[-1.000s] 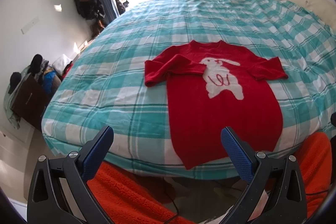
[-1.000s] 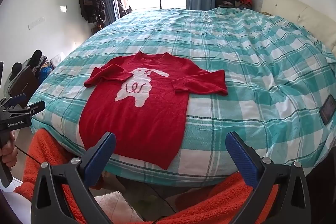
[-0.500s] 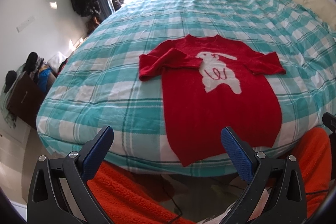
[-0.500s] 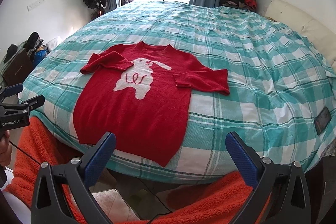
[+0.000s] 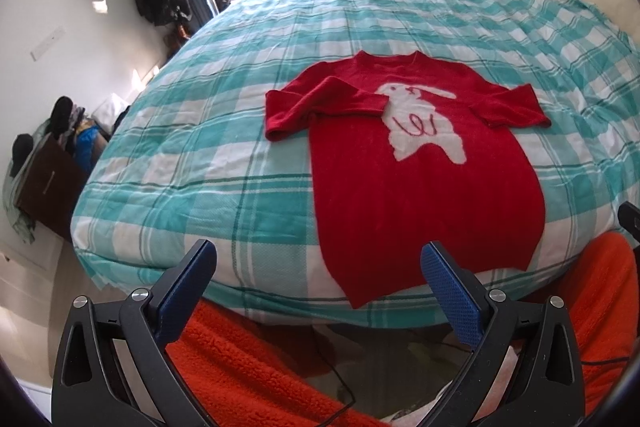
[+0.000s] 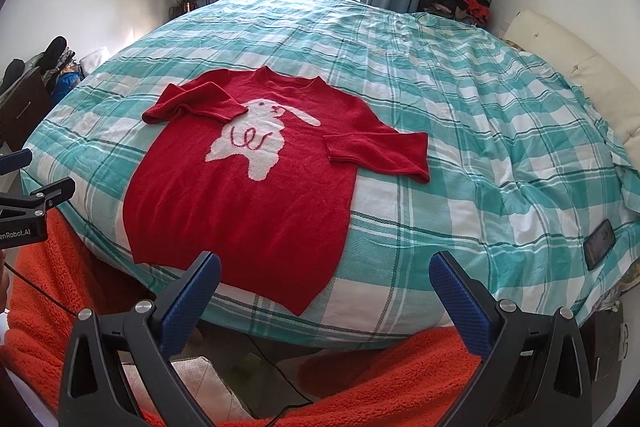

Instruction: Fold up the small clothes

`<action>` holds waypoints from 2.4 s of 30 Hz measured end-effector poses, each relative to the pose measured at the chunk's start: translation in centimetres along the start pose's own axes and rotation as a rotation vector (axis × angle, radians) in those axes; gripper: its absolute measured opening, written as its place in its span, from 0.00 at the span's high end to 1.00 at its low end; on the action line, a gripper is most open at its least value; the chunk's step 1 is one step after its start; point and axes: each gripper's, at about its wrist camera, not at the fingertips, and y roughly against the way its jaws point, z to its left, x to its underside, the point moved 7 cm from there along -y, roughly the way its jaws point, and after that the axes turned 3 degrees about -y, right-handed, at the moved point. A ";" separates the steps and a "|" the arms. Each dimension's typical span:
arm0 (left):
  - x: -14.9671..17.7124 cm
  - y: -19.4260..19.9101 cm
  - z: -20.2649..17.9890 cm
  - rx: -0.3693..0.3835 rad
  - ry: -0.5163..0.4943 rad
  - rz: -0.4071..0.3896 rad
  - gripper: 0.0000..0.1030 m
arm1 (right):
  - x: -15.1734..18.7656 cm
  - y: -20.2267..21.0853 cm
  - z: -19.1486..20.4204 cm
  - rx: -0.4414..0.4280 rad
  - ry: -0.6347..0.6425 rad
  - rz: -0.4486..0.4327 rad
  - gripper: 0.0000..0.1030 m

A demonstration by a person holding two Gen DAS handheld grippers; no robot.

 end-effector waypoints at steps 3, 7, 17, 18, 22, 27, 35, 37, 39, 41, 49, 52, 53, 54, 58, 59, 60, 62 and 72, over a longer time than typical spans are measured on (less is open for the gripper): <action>-0.1 -0.2 0.0 -0.009 -0.009 0.001 0.01 | 0.0 -0.2 0.0 0.013 0.004 0.001 0.00; -0.1 -0.4 -0.1 -0.007 -0.013 0.005 0.01 | 0.0 -0.4 -0.2 0.023 0.002 0.003 0.00; 0.5 -1.3 -0.7 -0.012 -0.033 0.027 0.01 | 0.4 -1.0 0.5 -0.038 -0.002 0.008 0.00; 0.5 -1.4 -0.6 -0.014 -0.033 0.031 0.01 | 0.5 -1.3 1.0 -0.078 0.006 -0.003 0.00; 0.6 -1.5 -0.2 -0.019 -0.029 0.037 0.01 | 0.6 -6.5 0.0 -0.163 0.059 -0.039 0.00; 1.0 -1.9 0.9 -0.051 -0.014 0.058 0.01 | -1.8 -18.1 -4.8 -0.081 0.163 0.059 0.26; 2.1 -2.0 3.0 -0.132 0.038 0.124 0.01 | -8.2 -30.8 -1.8 -0.147 0.313 0.112 0.45; 2.5 -2.0 3.9 -0.158 0.056 0.139 0.01 | -9.0 -31.6 -2.7 -0.187 0.266 0.121 0.86; 2.9 -2.3 4.6 -0.168 0.080 0.158 0.01 | -10.4 -30.1 -5.9 -0.193 0.167 0.066 0.92; 3.1 -2.5 4.9 -0.167 0.097 0.172 0.01 | -11.6 -27.7 -11.8 -0.164 0.009 -0.013 0.92; 0.8 -4.3 0.5 -0.069 0.034 0.178 0.01 | -4.0 -25.3 -36.7 0.006 -0.604 0.021 0.92; -0.3 -4.4 -1.9 -0.030 -0.018 0.170 0.01 | -1.1 -26.6 -38.7 -0.013 -0.720 0.063 0.92; -0.5 -4.3 -2.5 -0.025 -0.034 0.165 0.01 | -0.5 -27.0 -38.7 -0.010 -0.744 0.072 0.92; -0.6 -4.2 -2.9 -0.024 -0.048 0.160 0.01 | 0.1 -27.3 -38.8 -0.007 -0.770 0.084 0.93; 0.1 -4.8 -2.8 0.018 -0.043 0.167 0.01 | 2.5 -27.5 -38.6 0.037 -0.845 0.102 0.93; 0.4 -5.5 -2.4 0.040 -0.027 0.174 0.01 | 2.8 -27.4 -38.7 0.044 -0.847 0.098 0.93; 0.6 -6.3 -2.0 0.053 -0.016 0.182 0.01 | 2.8 -27.3 -38.6 0.053 -0.837 0.095 0.93; 0.4 -8.1 -0.7 0.070 -0.011 0.187 0.01 | 2.3 -27.1 -38.0 0.081 -0.768 0.095 0.76; -10.2 -14.8 -1.6 0.142 -0.169 0.008 0.01 | 4.7 -16.5 -29.1 0.089 -0.571 -0.045 0.17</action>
